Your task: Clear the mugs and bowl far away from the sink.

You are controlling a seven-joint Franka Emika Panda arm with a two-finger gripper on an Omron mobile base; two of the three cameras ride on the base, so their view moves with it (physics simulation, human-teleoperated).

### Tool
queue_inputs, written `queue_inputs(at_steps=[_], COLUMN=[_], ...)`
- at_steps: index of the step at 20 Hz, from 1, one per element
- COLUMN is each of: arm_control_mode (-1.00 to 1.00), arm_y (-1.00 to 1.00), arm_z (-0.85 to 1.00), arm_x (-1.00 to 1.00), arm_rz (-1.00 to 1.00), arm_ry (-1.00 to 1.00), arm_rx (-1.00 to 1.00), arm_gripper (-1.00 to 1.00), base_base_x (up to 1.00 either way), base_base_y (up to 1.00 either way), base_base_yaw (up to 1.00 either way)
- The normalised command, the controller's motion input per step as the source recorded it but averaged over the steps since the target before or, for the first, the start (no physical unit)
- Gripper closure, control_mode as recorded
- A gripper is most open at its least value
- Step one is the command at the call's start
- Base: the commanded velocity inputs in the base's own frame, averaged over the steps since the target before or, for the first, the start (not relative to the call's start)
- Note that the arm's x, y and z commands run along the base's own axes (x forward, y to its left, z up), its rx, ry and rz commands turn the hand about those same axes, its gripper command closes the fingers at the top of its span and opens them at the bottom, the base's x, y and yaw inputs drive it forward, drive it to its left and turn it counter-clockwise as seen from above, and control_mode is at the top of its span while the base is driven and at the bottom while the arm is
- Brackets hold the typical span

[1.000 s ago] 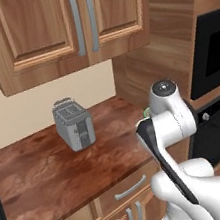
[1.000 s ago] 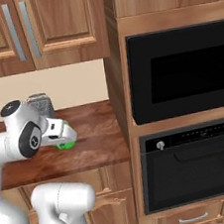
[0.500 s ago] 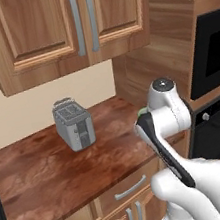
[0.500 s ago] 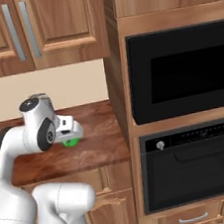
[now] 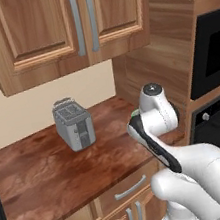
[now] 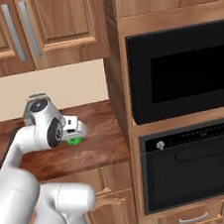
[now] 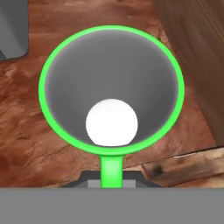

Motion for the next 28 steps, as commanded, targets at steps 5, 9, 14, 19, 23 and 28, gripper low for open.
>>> queue_inputs(at_steps=[5, 9, 14, 19, 23, 28], arm_control_mode=[-1.00, -1.00, -1.00, -1.00, -1.00, -1.00], arm_y=[0.02, 0.00, 0.15, 0.22, 0.12, 0.02], arm_z=[-0.26, -0.21, -0.12, -0.08, -0.09, -0.06], arm_x=[0.47, 0.45, 0.49, 0.50, 0.46, 0.41], arm_rz=[0.00, 0.00, 0.00, 0.00, 0.00, 0.00], arm_ry=[0.01, 0.00, 0.00, 0.00, 0.00, 0.00], arm_rx=[0.09, 0.08, 0.01, 0.00, 0.00, 0.00], arm_gripper=[1.00, 1.00, 1.00, 1.00, 1.00, 1.00], base_base_x=[0.00, 0.00, 0.00, 0.00, 0.00, 0.00], base_base_y=[0.00, 0.00, 0.00, 0.00, 0.00, 0.00], base_base_yaw=[0.00, 0.00, 0.00, 0.00, 0.00, 0.00])
